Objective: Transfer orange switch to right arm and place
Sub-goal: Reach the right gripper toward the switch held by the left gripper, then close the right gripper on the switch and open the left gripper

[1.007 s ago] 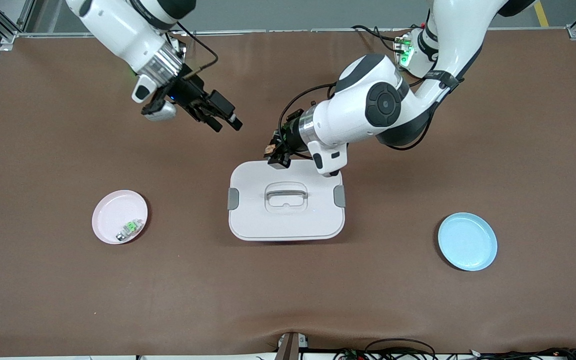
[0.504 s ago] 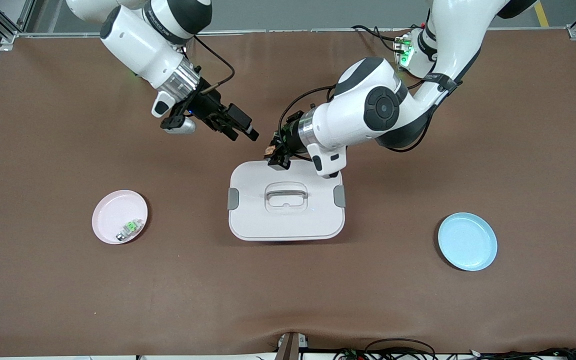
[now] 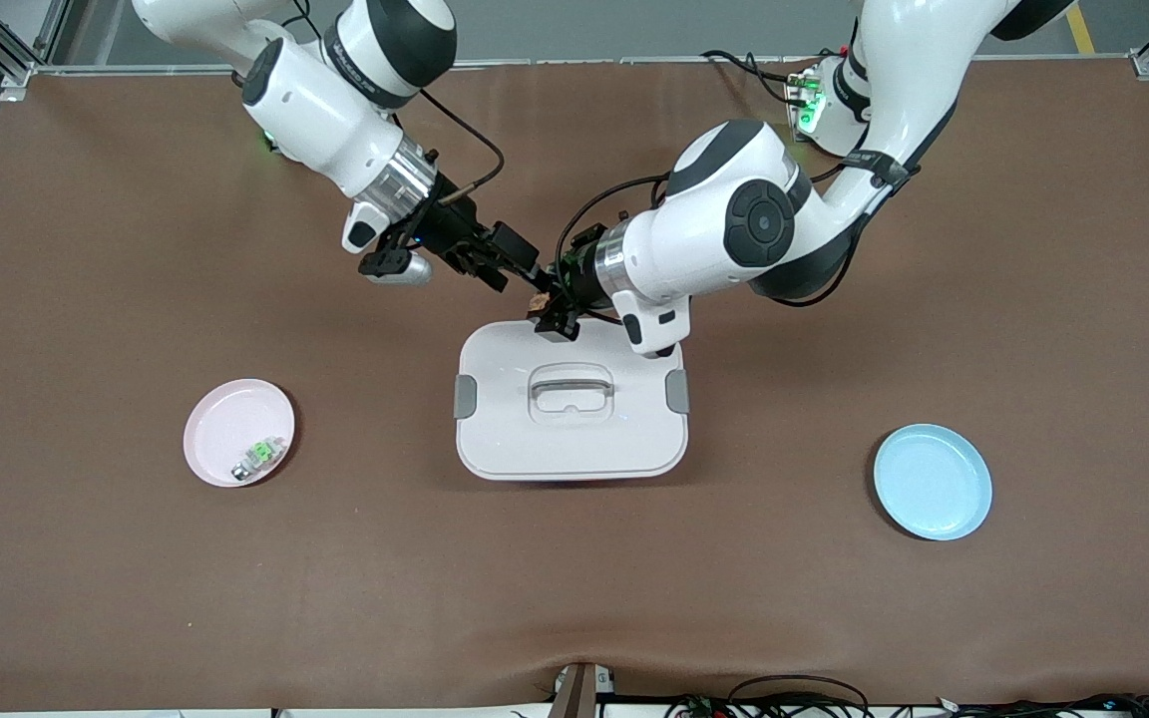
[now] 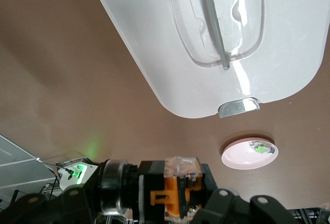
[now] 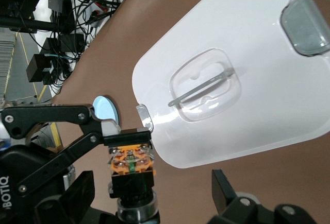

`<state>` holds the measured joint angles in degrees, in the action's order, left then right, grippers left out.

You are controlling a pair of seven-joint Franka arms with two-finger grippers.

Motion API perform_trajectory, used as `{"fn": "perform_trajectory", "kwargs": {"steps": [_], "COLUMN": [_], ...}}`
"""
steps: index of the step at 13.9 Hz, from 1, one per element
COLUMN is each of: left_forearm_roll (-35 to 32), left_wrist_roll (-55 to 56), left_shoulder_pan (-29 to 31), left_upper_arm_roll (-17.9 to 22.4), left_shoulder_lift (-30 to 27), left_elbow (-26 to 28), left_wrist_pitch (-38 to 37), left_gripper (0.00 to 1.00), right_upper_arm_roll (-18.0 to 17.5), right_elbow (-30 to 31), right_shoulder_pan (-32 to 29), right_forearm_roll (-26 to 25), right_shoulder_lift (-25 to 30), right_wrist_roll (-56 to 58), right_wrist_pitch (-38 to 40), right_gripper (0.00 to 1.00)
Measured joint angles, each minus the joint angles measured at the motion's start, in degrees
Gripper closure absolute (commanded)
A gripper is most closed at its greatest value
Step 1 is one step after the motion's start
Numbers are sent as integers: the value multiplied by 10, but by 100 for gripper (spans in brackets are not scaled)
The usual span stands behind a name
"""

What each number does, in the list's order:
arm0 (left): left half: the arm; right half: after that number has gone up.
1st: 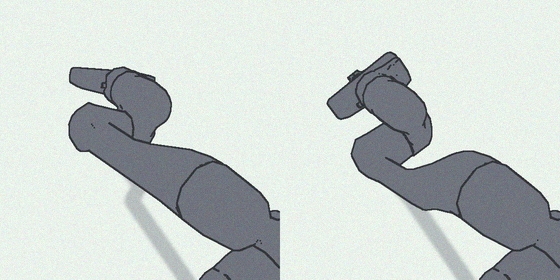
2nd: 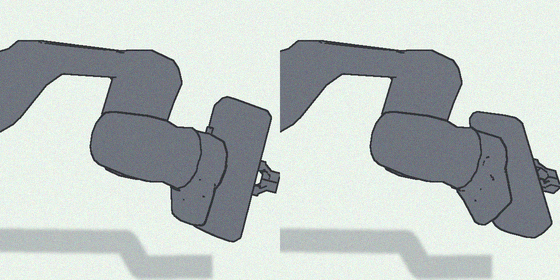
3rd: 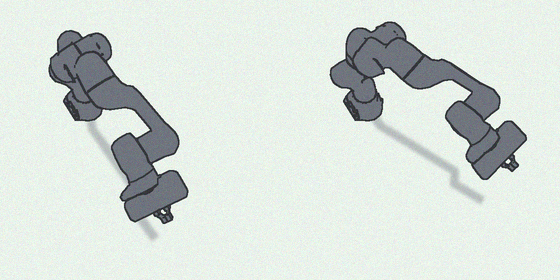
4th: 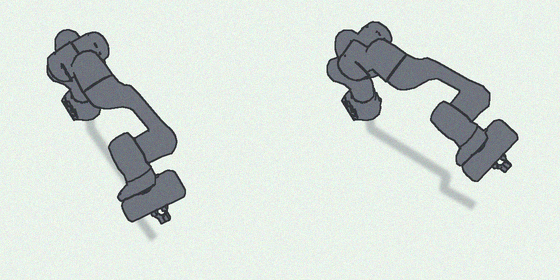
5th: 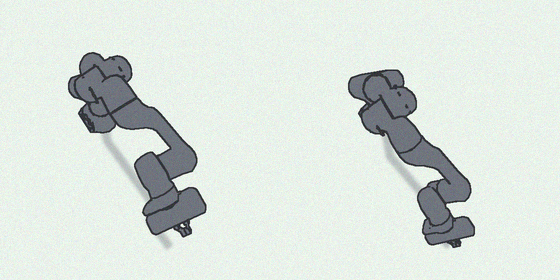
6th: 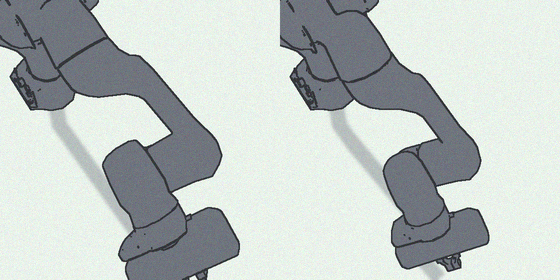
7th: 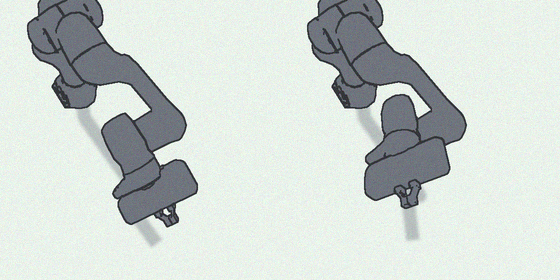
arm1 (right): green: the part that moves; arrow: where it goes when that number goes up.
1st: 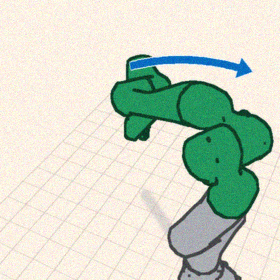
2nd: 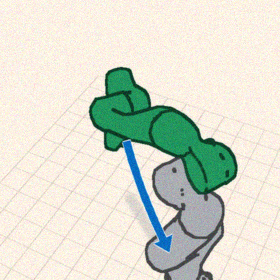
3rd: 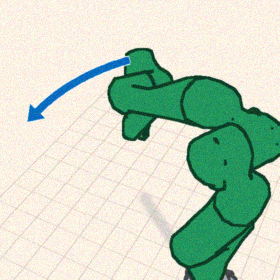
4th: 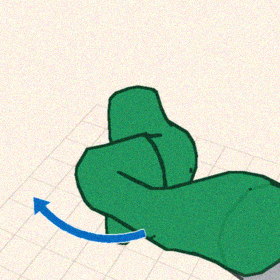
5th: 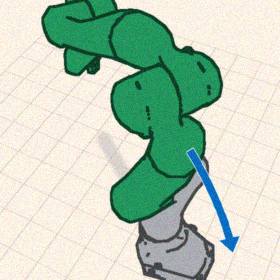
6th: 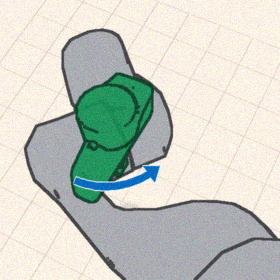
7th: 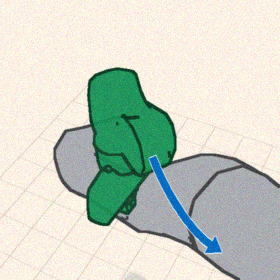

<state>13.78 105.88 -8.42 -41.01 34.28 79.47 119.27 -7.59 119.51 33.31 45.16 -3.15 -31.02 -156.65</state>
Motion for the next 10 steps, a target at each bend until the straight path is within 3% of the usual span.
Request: {"fn": "perform_trajectory", "kwargs": {"steps": [5,6,8,9,10], "left_forearm_roll": [0,0,0,0,0], "left_wrist_roll": [0,0,0,0,0], "left_shoulder_pan": [0,0,0,0,0], "left_upper_arm_roll": [0,0,0,0,0], "left_shoulder_lift": [2,2,2,2,2], "left_elbow": [0,0,0,0,0], "left_wrist_pitch": [0,0,0,0,0], "left_gripper": [100,100,100,100,100], "right_upper_arm_roll": [0,0,0,0,0], "right_elbow": [-16,-17,-18,-19,-20], "right_shoulder_pan": [18,18,18,18,18], "right_forearm_roll": [8,8,8,8,8], "right_shoulder_lift": [-26,-27,-28,-28,-28], "right_wrist_roll": [-1,-1,0,0,0], "right_wrist_pitch": [-24,-24,-24,-24,-24], "right_gripper": [0,5,31,51,81]}}
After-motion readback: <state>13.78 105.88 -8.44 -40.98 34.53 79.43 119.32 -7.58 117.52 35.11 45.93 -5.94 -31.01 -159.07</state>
